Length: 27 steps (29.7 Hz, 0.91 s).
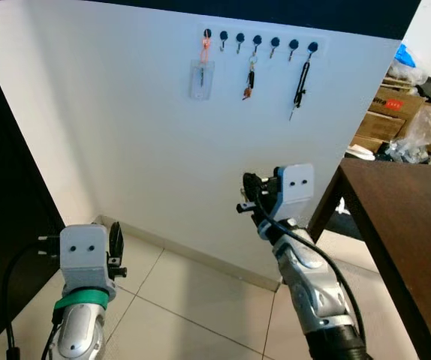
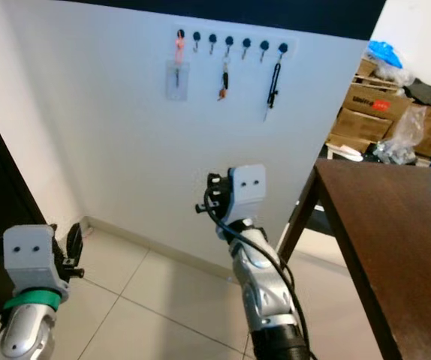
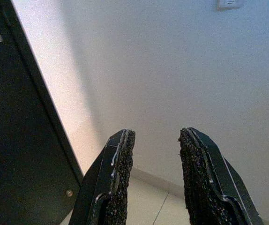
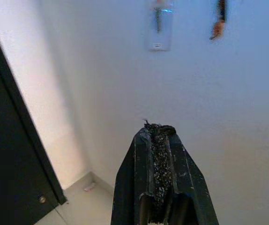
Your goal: Hang keys on a hook
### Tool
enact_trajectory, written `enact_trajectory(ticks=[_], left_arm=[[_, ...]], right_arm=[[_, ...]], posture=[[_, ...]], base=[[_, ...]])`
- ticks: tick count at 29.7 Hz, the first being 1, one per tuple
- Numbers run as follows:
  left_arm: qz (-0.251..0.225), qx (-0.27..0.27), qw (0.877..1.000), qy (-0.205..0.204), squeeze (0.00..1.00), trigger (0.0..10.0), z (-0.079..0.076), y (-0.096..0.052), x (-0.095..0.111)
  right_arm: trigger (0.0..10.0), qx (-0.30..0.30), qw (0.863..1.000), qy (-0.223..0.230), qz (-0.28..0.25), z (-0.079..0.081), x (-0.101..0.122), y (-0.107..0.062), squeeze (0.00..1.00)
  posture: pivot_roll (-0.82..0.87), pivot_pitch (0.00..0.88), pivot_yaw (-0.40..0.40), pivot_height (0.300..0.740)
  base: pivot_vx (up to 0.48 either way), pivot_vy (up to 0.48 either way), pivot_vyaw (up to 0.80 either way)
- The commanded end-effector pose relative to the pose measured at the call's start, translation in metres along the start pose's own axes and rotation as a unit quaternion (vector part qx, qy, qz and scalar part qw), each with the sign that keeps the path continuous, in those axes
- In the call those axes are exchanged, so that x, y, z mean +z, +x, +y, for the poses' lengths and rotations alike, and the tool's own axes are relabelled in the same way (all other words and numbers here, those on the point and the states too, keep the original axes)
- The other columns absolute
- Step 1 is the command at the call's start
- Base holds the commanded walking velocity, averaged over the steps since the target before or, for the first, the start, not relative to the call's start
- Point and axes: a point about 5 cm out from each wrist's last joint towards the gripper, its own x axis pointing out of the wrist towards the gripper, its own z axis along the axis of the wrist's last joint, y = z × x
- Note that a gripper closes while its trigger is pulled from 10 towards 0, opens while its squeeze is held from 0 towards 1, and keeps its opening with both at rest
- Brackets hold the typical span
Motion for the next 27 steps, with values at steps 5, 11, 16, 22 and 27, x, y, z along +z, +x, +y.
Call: enact_trajectory(ticks=[5,11,16,22,27], left_arm=[[-0.004,-0.001,1.0,-0.01,0.0,10.0,-0.002,0.002,0.006],[-0.002,-0.001,1.0,-0.011,0.0,10.0,-0.002,0.002,0.006],[-0.002,-0.001,1.0,-0.012,0.0,10.0,-0.001,0.003,0.006],[0.002,0.001,1.0,-0.011,0.0,10.0,0.0,0.003,0.005],[0.004,0.003,1.0,-0.011,0.0,10.0,0.002,0.002,0.004]], right_arm=[[10.0,0.008,1.0,0.004,0.013,0.003,-0.001,-0.001,0.0],[10.0,0.008,1.0,0.003,0.011,0.002,0.002,0.0,0.0],[10.0,0.012,1.0,0.003,0.001,0.002,0.007,0.002,0.0],[10.0,0.03,0.999,0.009,-0.024,0.007,0.022,0.007,0.0],[10.0,0.043,0.998,0.013,-0.051,0.011,0.04,0.013,0.0]], posture=[[-0.19,0.097,0.053,0.74],[-0.19,0.099,0.055,0.74],[-0.19,0.101,0.057,0.74],[-0.19,0.101,0.057,0.74],[-0.19,0.101,0.057,0.74]], base=[[0.427,0.0,-0.4],[0.428,0.0,-0.45],[0.428,0.0,0.0],[0.427,0.0,0.0],[0.428,0.0,0.0]])
